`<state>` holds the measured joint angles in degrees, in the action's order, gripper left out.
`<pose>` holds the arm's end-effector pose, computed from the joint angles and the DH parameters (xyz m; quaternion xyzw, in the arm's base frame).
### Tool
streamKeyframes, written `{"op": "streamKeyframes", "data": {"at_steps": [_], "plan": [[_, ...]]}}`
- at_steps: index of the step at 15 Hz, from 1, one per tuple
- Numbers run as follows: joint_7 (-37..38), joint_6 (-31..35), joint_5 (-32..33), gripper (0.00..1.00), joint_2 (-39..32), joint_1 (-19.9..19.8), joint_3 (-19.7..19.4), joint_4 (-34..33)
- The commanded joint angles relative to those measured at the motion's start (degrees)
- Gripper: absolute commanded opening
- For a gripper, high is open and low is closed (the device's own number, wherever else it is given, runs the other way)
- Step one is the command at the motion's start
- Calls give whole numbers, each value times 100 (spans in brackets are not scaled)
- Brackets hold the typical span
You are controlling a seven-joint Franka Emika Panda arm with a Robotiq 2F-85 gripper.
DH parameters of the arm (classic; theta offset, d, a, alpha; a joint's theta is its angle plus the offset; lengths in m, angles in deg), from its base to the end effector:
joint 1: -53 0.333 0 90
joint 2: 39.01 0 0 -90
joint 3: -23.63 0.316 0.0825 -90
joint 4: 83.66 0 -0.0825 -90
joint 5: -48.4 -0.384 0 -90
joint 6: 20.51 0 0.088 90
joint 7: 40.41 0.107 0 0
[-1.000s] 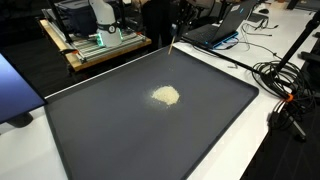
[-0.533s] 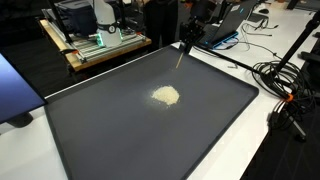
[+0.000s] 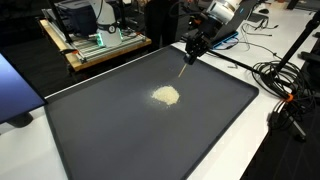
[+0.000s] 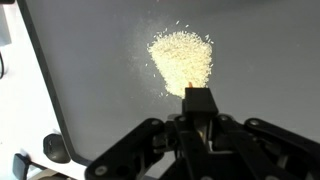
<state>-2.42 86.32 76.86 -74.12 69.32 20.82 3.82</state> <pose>0.6669 0.1274 0.2891 0.9570 -0.1001 -0.0166 0.2716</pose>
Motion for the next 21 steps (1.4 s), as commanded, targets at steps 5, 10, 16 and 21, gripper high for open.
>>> {"op": "streamKeyframes", "data": {"at_steps": [5,10,16,21], "plan": [[127,-458,119,4,-578,250,-134,-572],[124,-476,115,15,-647,260,-137,-616],[778,-111,301,4,-1106,366,-339,-1049],[1082,76,487,4,-1289,487,-500,-1219]]}}
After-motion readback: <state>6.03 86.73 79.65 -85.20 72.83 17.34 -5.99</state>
